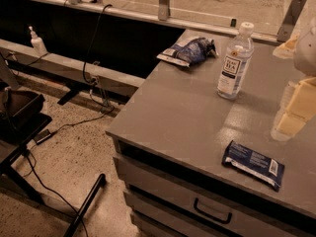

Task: Move rxbar chocolate near blue plastic bottle

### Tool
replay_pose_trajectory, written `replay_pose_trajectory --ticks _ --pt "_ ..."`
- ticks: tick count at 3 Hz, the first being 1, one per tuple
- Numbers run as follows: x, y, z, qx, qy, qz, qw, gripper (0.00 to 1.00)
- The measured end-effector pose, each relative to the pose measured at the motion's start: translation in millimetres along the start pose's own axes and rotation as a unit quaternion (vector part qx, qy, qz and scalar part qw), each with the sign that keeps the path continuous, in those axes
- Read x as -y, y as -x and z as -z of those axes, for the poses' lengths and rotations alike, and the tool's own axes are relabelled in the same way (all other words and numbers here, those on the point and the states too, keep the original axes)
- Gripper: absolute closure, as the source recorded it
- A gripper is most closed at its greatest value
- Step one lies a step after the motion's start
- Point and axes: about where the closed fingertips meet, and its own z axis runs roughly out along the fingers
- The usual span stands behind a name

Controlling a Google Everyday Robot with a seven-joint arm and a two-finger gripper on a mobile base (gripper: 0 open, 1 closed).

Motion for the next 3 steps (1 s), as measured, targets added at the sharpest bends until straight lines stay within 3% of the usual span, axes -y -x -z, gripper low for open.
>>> replay_pose_trajectory --ticks 1,3 --pt "-2.7 -9.6 -16.5 0.020 0.000 -0.012 0.9997 0.00" --pt "-21.0 -44.2 -57.5 0.041 0.024 -0.049 0.9977 0.00"
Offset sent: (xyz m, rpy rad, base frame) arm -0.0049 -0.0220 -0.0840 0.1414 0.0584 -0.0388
